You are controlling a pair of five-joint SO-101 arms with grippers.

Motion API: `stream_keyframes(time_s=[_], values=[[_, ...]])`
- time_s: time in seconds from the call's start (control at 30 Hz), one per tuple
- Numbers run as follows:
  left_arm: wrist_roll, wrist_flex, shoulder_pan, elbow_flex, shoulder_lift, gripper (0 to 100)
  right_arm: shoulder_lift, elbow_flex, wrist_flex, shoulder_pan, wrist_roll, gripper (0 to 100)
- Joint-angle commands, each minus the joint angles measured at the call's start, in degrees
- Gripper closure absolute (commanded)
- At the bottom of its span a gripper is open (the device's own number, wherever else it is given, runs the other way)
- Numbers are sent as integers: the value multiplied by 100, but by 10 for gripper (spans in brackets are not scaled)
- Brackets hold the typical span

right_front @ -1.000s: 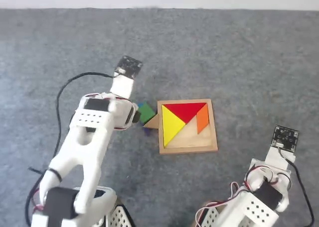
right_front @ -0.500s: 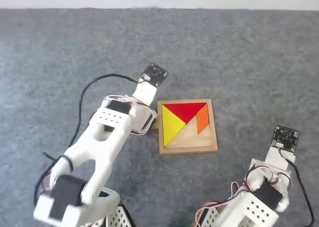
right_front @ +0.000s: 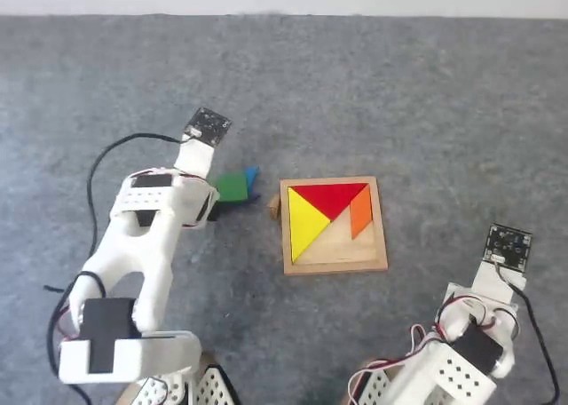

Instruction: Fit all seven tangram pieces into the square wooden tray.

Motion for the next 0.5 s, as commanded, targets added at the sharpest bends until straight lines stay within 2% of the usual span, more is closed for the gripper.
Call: stream_keyframes(time_s=[0.0,0.3,0.47], values=[[-70,-70,-79,-338,-9,783,-92,105,22,-48,53,884],[1020,-70,-62,-857,-70,783,-92,105,13,-57,53,884],[1433,-70,97,-866,-870,783,-92,105,13,-57,53,884]])
